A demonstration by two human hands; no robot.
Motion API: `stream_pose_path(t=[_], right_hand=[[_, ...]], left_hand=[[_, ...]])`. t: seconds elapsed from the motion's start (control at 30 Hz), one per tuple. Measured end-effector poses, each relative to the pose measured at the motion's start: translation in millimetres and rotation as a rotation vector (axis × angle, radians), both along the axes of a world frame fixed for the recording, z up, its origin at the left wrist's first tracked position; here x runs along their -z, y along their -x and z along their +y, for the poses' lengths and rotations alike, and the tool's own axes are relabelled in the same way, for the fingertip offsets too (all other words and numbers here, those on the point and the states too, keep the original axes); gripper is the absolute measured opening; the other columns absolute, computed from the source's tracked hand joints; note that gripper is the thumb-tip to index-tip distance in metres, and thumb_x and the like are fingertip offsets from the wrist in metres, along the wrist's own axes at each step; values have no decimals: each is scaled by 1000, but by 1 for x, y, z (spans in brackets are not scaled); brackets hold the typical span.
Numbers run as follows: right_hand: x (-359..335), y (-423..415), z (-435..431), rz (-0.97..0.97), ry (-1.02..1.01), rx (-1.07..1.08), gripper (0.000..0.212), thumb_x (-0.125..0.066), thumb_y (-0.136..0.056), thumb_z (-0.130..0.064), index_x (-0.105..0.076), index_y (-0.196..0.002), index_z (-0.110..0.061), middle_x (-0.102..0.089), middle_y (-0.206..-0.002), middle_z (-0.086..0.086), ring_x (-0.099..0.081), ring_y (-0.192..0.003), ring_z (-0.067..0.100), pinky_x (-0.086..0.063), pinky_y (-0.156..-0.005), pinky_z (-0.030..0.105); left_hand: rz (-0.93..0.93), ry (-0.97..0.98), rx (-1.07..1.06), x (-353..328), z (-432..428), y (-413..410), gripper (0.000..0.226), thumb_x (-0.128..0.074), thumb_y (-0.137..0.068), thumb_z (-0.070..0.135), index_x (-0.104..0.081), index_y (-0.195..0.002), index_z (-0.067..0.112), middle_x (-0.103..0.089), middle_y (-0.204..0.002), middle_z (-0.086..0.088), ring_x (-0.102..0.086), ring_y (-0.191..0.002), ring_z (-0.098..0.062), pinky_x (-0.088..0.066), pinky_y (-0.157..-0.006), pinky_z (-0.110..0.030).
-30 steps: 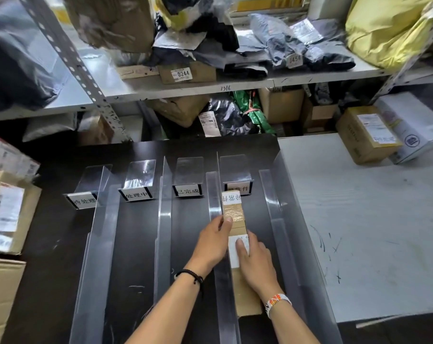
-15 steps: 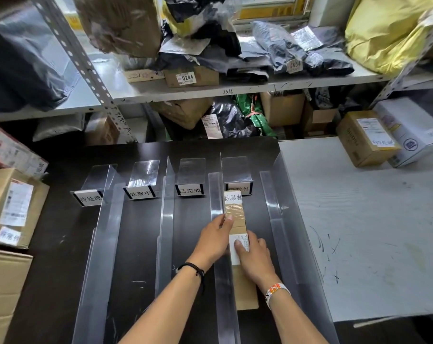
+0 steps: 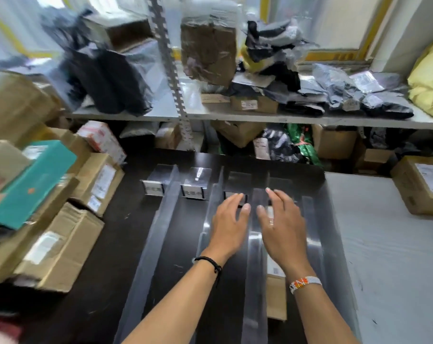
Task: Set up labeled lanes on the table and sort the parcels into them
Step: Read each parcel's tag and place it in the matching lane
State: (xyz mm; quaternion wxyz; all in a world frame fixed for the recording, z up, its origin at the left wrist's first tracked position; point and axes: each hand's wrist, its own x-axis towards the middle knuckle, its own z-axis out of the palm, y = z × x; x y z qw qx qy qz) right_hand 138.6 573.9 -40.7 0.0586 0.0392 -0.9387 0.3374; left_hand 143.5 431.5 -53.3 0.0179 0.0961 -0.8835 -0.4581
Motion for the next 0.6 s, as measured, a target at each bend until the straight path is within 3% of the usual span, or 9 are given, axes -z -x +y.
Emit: stream_pose_path(t=[0.27,0.43,0.53,0.6], right_hand=[[-43,-26,-137,116,98,-276,51,-47,-107,-47,-48,-155,-29,-41,-163,-5,-37,-149,16,-31,-120,41],[-56,-40,-248,103,231,-339,64,-22,-103,-55,-55,-150,-26,-50,-157,-3,-42,-146,12,-33,-123,37],[-69,-50,-319,79,343,-385,67,-22,-101,-58,-55,-150,-27,-49,-157,-6,-40,-147,8,-31,-124,37],[-78,-60,-365,46,433,-422,63,-26,-101,-58,-53,-151,-30,-49,-156,-12,-40,-145,2,-32,-123,34]], left_hand=[[180,114,-196,-41,-119,-36,47,-44,-109,37,-49,-154,23,-45,-161,5,-35,-151,-9,-29,-126,-36],[293,8,-330,-55,-205,-48,40,-47,-110,22,-55,-148,12,-54,-153,-3,-44,-141,-10,-33,-123,-33],[345,-16,-388,-69,-270,-59,44,-43,-109,26,-55,-147,9,-55,-151,-5,-45,-138,-6,-32,-121,-24],[370,29,-423,-82,-316,-72,45,-39,-110,30,-53,-149,11,-53,-154,-3,-43,-138,-4,-30,-122,-25]])
